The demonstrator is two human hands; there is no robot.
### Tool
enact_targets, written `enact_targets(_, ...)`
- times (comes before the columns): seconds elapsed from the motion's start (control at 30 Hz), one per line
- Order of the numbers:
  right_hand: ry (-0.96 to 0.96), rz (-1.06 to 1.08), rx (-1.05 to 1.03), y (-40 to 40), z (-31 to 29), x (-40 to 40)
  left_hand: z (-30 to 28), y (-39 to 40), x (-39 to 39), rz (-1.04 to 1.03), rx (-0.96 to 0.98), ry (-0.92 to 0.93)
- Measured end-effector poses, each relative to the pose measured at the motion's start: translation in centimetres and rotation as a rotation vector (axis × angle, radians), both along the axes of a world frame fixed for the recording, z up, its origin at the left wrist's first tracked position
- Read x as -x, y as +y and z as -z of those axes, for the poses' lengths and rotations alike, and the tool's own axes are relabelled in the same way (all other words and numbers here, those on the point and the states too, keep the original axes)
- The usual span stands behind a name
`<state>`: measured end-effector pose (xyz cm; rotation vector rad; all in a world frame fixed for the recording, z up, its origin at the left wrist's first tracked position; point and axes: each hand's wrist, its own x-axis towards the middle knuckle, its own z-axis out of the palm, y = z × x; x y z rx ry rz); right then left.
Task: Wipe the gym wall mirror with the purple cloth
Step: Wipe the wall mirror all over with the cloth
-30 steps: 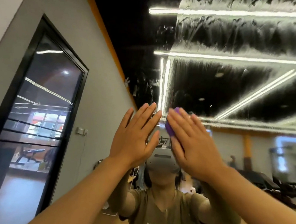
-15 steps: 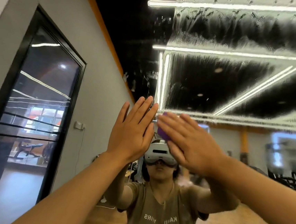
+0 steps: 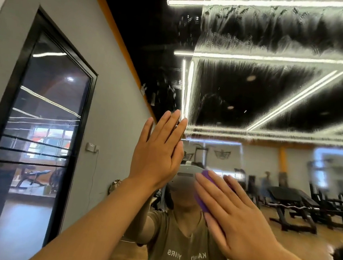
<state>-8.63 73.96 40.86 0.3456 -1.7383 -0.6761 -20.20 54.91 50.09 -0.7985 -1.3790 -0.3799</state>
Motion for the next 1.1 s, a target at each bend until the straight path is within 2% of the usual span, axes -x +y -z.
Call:
enact_targets(0.1, -0.046, 0.022, -0.055, 0.6, 0.0, -0.4, 0.0, 0.0, 0.0, -0.002, 0.006, -0.008)
enact_targets(0.2, -0.047, 0.044, -0.077, 1.1, -2.7, -0.5, 0.0, 0.0, 0.0, 0.003, 0.005, -0.005)
enact_targets(0.33, 0.032, -0.069, 0.157, 1.3, -9.7, -0.4, 0.3, 0.8, -1.0, 0.055, -0.039, -0.052)
enact_targets(0.43, 0.098, -0.052, 0.336, 1.7, -14.4, -0.7, 0.6, 2.2, -2.3, 0.110, -0.121, -0.110)
enact_targets(0.57, 0.170, -0.077, 0.501, 0.8, -14.9, -0.4, 0.6, 3.9, -3.1, 0.112, -0.181, -0.134)
enact_targets(0.7, 0.085, -0.107, 0.357, 0.6, -6.9, -0.9, 0.9, 4.3, -3.1, 0.120, -0.161, -0.131)
enact_targets(0.77, 0.029, -0.040, 0.220, 1.8, -2.0, -1.7, 1.2, 4.4, -3.1, 0.133, -0.170, -0.141)
enact_targets(0.83, -0.010, 0.015, 0.110, 2.9, 0.4, -2.4, 1.5, 4.6, -3.4, 0.150, -0.185, -0.151)
enact_targets(1.0, -0.101, 0.071, 0.011, 4.6, -1.0, -2.5, 2.6, 5.9, -4.5, 0.150, -0.213, -0.199)
enact_targets(1.1, -0.078, 0.034, -0.004, 5.1, -3.6, -2.4, 2.8, 6.6, -5.1, 0.116, -0.244, -0.215)
